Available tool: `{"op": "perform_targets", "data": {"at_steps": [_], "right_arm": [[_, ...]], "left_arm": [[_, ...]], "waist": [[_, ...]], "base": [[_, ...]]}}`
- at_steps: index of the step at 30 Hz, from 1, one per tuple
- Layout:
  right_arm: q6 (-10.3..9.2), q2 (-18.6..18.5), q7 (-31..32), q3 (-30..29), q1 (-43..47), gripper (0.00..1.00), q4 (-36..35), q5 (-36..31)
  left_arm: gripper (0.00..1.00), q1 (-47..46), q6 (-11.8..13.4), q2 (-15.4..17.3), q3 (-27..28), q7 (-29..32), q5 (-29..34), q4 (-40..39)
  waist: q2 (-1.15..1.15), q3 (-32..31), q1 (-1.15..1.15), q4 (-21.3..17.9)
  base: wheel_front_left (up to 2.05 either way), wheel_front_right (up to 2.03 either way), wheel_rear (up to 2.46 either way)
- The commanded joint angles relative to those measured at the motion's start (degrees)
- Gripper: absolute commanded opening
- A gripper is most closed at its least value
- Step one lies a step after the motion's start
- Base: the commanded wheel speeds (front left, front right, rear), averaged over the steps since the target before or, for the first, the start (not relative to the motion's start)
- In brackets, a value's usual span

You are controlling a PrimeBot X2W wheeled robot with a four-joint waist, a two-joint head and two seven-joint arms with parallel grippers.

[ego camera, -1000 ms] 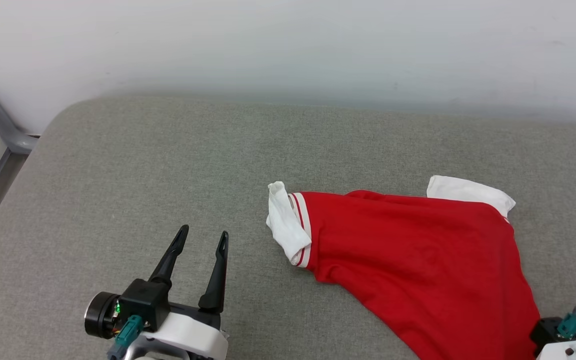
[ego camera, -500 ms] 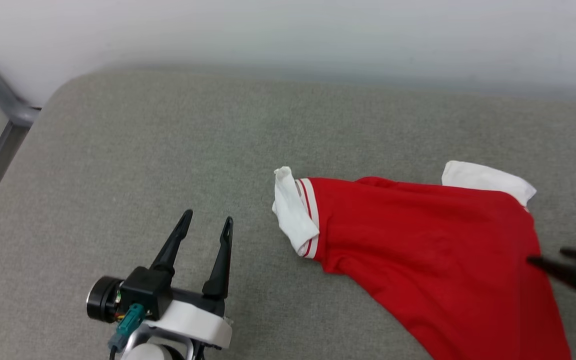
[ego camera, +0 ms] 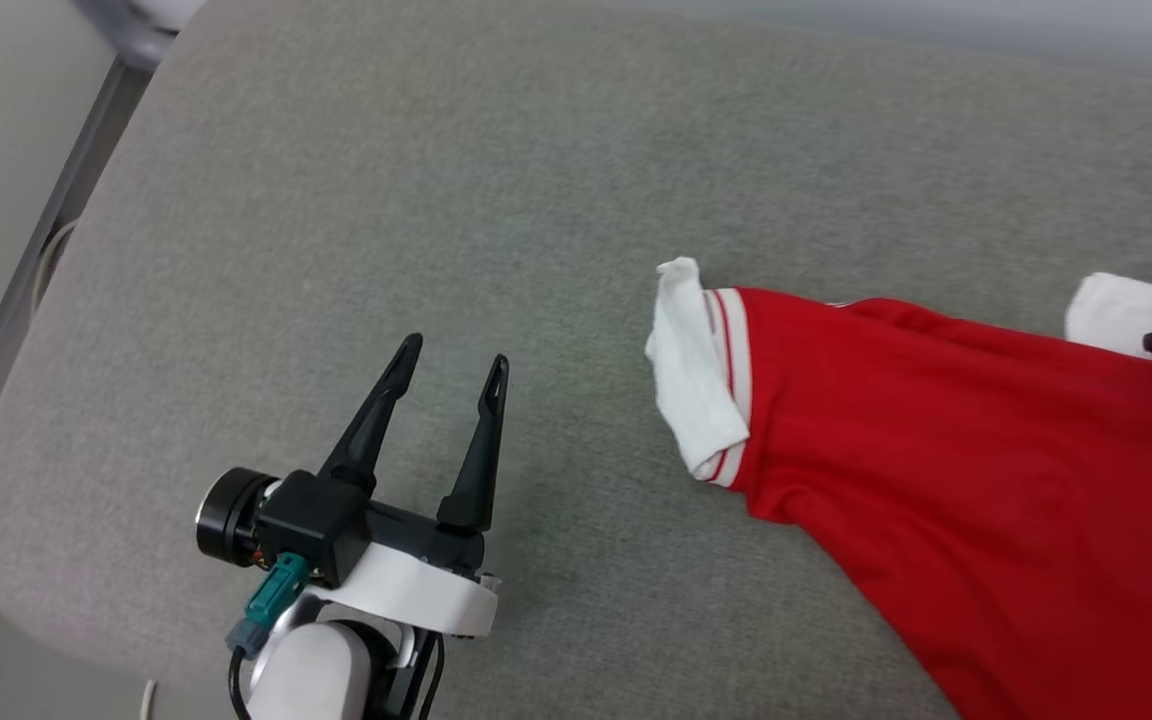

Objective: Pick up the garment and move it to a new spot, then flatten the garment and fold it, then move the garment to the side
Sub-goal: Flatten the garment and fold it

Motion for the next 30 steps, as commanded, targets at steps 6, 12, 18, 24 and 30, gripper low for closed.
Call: {"op": "perform_targets", "data": {"at_steps": [6,12,18,24,30], "right_arm": [[-0.04,-2.0,-1.5,1.0,-3.8,1.00,7.2,-3.2],[-0.04,-2.8,-1.9,2.4,-2.0,1.00,12.0,-4.4],[-0.04,-2.9,0.3,4.2,2.4,0.00,14.7,-3.1],[-0.05,-2.4,-5.1,1.6,0.6,0.00,14.8,-3.6],[-0.07,-3.0,-12.2,-1.8,-1.0,0.00,15.6,-3.7]], "left_arm": [[1.00,-1.4,0.7,-0.2,-1.3,-0.2,-1.4,-1.0],[1.00,-1.6,1.3,-0.2,-1.9,-0.2,-1.9,-1.3],[1.00,-1.8,1.6,-0.2,-1.8,-0.2,-1.8,-1.3],[1.00,-1.9,1.5,-0.1,-1.0,-0.2,-0.9,-0.8],[1.00,-0.9,1.0,-0.2,-0.2,-0.2,-0.4,-0.4]], "waist": [[0.00,4.5,-0.01,4.8],[0.00,5.4,-0.01,5.5],[0.00,5.7,-0.01,5.3],[0.00,4.7,-0.01,3.8],[0.00,1.8,-0.01,1.2]], "base": [[0.00,0.00,0.00],[0.00,0.00,0.00],[0.00,0.00,0.00],[0.00,0.00,0.00],[0.00,0.00,0.00]]}}
